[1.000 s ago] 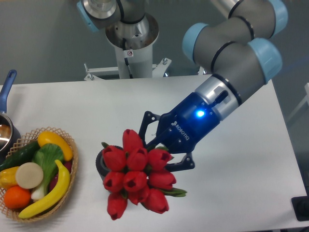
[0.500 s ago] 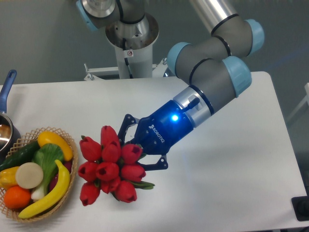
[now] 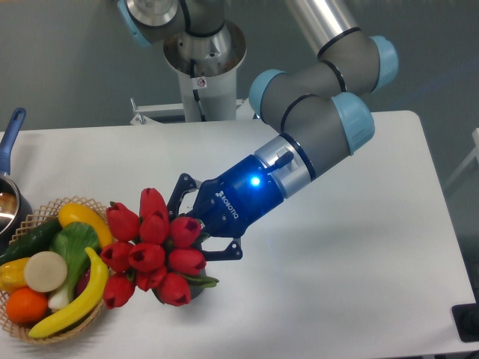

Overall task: Insert the flowers into the vase
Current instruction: 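Swing the tulip stems over the vase opening, then lower the tulip stems down into the dark grey vase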

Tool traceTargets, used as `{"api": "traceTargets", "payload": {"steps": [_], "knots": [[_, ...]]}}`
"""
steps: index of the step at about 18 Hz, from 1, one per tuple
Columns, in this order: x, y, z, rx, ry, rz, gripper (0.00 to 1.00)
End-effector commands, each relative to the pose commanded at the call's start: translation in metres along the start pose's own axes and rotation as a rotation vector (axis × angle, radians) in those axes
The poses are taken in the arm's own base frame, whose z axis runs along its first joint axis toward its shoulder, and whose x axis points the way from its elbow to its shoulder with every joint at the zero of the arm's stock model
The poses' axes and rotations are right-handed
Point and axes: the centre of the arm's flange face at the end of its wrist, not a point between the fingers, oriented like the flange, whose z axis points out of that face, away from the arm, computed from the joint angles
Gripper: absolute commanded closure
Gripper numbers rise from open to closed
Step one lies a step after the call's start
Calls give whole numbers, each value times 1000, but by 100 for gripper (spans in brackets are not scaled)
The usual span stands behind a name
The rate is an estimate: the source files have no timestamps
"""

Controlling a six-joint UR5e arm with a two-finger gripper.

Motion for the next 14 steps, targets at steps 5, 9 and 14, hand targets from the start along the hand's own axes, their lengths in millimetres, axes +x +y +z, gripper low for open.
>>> {"api": "traceTargets", "payload": {"steps": [5, 9, 14], "knots": [[13, 16, 3, -4, 9, 39, 81], [28, 38, 5, -8, 16, 83, 80], [41, 81, 5, -15, 24, 128, 79]]}}
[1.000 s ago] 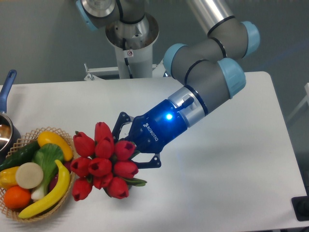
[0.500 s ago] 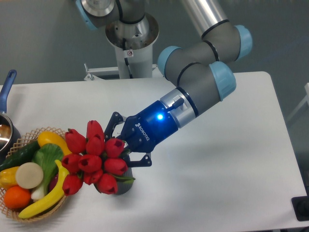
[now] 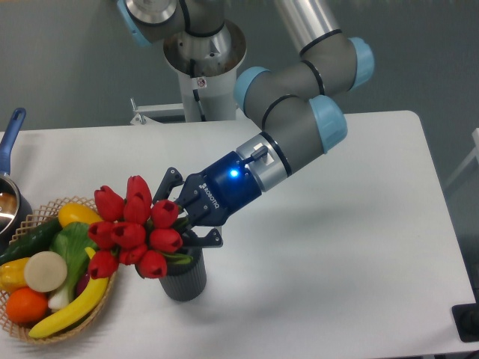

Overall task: Insert the flowers into the vase
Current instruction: 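Lower the tulip stems down into the dark grey vase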

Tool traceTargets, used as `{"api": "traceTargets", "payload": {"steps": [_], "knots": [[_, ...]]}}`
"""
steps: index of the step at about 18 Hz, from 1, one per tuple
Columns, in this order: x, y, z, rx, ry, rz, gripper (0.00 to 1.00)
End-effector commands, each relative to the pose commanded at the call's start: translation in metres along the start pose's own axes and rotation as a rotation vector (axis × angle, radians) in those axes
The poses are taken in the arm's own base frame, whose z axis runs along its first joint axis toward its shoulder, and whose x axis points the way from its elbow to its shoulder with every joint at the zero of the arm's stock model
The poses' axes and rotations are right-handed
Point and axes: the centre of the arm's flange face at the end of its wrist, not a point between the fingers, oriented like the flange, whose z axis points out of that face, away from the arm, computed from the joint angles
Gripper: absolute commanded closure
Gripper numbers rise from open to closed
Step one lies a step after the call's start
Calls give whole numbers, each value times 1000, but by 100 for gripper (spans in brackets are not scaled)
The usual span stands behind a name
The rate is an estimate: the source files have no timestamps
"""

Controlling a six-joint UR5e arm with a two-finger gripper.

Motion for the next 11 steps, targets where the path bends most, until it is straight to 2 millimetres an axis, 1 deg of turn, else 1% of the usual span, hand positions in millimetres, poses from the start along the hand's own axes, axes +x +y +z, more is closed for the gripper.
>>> {"api": "traceTargets", "payload": {"steps": [6, 8, 11], "knots": [[4, 29, -8, -10, -13, 3, 76], [4, 44, -15, -9, -24, 11, 73], [10, 66, -18, -12, -27, 25, 71]]}}
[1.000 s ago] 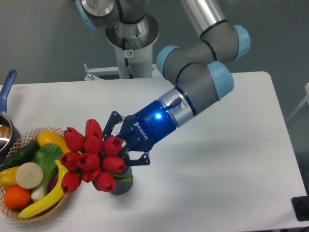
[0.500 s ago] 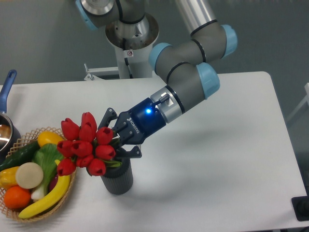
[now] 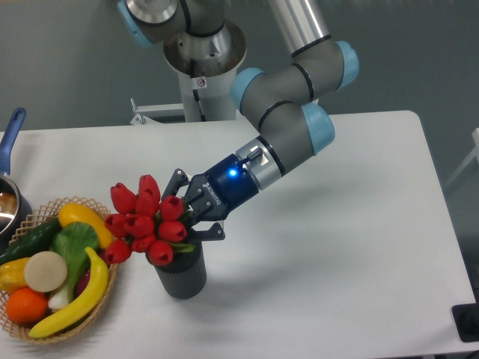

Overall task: Insert the flowers into the vase
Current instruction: 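Lower the tulip stems down into the dark grey vase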

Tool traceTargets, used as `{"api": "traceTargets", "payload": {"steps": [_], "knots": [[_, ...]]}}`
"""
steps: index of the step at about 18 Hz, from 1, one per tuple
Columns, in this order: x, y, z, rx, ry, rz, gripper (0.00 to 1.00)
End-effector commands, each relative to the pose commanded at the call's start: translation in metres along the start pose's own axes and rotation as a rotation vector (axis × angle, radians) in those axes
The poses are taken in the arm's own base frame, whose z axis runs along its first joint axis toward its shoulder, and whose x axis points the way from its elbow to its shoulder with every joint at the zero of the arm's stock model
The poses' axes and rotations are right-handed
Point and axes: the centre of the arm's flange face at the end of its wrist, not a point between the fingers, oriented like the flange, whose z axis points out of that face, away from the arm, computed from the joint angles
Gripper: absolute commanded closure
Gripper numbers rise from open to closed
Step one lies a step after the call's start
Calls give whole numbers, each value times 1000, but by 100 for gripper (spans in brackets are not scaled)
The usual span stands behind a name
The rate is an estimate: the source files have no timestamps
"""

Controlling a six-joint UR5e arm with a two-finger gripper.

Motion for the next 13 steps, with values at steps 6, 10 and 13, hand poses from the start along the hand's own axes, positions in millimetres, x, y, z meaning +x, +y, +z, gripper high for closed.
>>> {"api": "traceTargets", "payload": {"steps": [6, 10, 13], "knots": [[4, 24, 3, -2, 4, 20, 63], [-2, 37, -6, -1, -11, 14, 44], [2, 43, -6, -1, -10, 0, 24]]}}
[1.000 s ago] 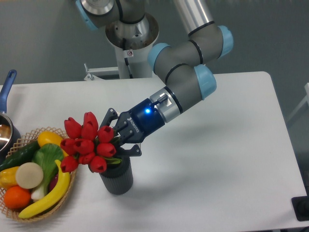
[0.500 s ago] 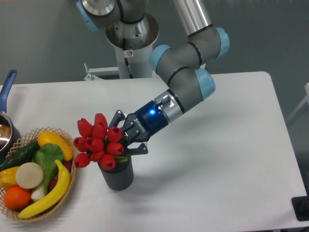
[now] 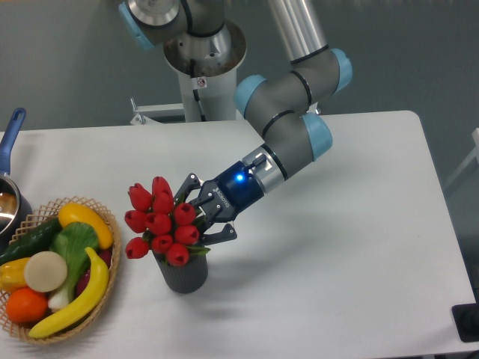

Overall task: Insert the flowers into the vase
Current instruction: 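Lower the tulip stems down into the dark grey vase, then open the gripper to release the tulip stems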

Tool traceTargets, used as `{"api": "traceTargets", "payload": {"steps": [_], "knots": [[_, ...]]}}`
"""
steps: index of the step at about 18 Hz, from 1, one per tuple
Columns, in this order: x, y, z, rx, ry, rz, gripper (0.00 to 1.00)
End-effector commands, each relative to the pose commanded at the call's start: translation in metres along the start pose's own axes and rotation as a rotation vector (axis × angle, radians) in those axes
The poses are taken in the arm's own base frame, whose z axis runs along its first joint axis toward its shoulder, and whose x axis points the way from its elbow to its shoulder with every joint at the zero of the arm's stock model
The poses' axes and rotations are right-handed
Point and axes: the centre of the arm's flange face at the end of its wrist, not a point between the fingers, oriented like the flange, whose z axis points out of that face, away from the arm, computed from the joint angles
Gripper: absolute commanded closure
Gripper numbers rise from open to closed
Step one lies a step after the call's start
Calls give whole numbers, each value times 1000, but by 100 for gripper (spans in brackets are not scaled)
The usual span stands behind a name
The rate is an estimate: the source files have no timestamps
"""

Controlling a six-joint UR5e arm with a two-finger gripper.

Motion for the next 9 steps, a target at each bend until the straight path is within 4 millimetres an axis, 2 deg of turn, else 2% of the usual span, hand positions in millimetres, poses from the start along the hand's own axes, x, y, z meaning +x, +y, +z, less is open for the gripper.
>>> {"api": "traceTargets", "payload": {"steps": [2, 5, 7, 9], "knots": [[0, 4, -8, -1, -14, -10, 11], [1, 11, -17, 2, -29, -28, 1], [1, 10, -27, 4, -47, -28, 1], [0, -3, -43, 4, -77, -33, 0]]}}
